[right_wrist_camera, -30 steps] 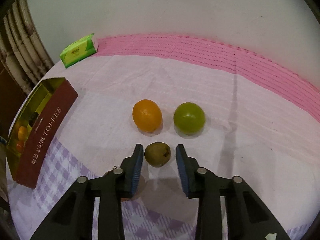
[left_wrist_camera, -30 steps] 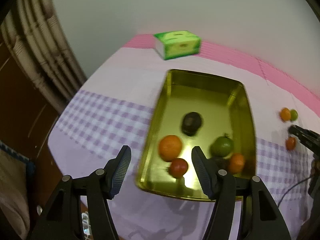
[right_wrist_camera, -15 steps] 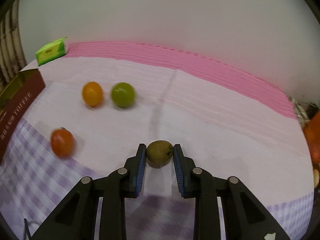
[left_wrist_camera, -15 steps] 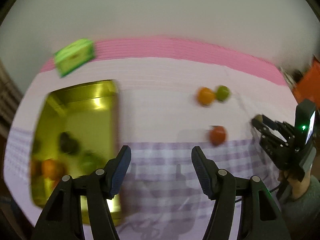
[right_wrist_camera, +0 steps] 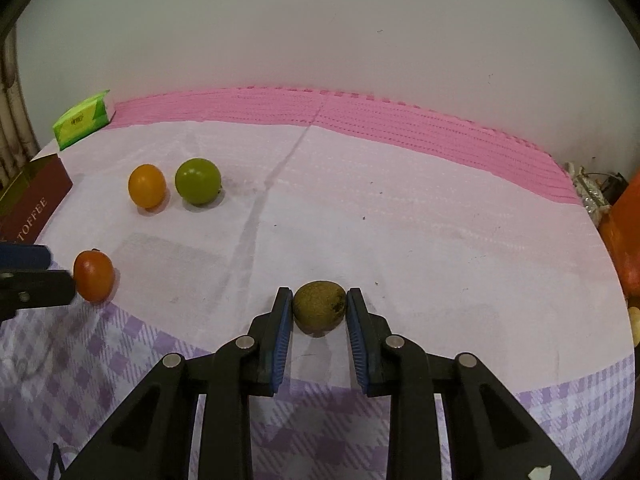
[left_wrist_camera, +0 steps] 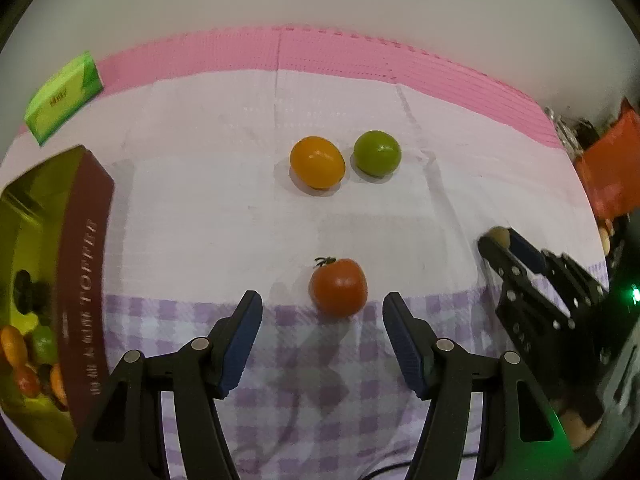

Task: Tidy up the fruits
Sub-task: 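Grasp the brown kiwi with the right gripper while the left gripper grasps a red tomato, then carry the red tomato over the gold tray and release it with the left gripper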

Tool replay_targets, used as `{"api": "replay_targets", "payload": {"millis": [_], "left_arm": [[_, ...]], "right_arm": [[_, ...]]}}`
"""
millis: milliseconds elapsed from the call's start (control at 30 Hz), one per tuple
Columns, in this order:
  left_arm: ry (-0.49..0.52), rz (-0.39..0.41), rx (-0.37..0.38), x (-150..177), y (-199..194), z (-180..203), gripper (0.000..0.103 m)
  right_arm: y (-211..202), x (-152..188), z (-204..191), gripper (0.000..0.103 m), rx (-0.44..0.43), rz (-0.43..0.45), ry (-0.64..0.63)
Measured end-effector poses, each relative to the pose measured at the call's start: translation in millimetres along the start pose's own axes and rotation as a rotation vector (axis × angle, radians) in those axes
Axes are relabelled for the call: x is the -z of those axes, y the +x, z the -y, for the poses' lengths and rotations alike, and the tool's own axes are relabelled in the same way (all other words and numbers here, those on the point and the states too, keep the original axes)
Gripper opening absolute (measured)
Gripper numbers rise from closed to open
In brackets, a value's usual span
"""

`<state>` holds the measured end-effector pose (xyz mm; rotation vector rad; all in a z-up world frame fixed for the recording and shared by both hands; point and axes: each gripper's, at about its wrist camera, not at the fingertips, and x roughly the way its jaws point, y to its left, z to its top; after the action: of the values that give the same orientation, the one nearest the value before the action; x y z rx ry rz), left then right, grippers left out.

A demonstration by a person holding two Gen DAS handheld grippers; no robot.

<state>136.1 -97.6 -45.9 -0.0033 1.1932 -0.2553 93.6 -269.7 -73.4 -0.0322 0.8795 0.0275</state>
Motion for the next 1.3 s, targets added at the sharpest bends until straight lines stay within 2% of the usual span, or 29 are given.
{"api": "replay_targets", "payload": {"millis": [100,200,300,333,533,733,967,1300], "left_arm": [[-0.028,-0.025,-0.001,-4.8,10.6,-0.1,0.061],[-0.040,-0.036,0.000,-7.8,17.5,1.7,0.053],[-0.032,-0.039,0.007,-10.2,24.1,7.9,0.041],[-0.017,-0.033,-0.004,-10.7,24.7,11.2,0.033],[0.029,-0.018,-0.043,-6.4,15.8,10.3,0.033],[0.014,0.023,-0.090,0.7,-16.6,-17.0,0.033],[-0.042,0.111,-0.194,9.3,-64.4,-73.0,0.033],[-0.188,0.113,-0.301,22.8,-88.4,-161.2,0.033]], "right_arm": [[-0.2,0.4,-2.9,0.025,-0.002,0.000,-0.004],[-0.1,0.3,-2.7,0.025,-0.012,0.000,-0.002],[-0.2,0.1,-1.6,0.025,-0.015,0.000,-0.002],[-0.7,0.4,-1.2,0.025,-0.015,0.000,-0.002],[-0.2,0.6,-0.8,0.025,-0.013,-0.007,-0.001],[-0.1,0.5,0.0,0.025,-0.015,-0.009,0.000],[0.0,0.4,0.0,0.025,-0.010,-0.008,-0.007],[0.3,-0.3,-3.6,0.025,0.006,-0.010,-0.020]]}}
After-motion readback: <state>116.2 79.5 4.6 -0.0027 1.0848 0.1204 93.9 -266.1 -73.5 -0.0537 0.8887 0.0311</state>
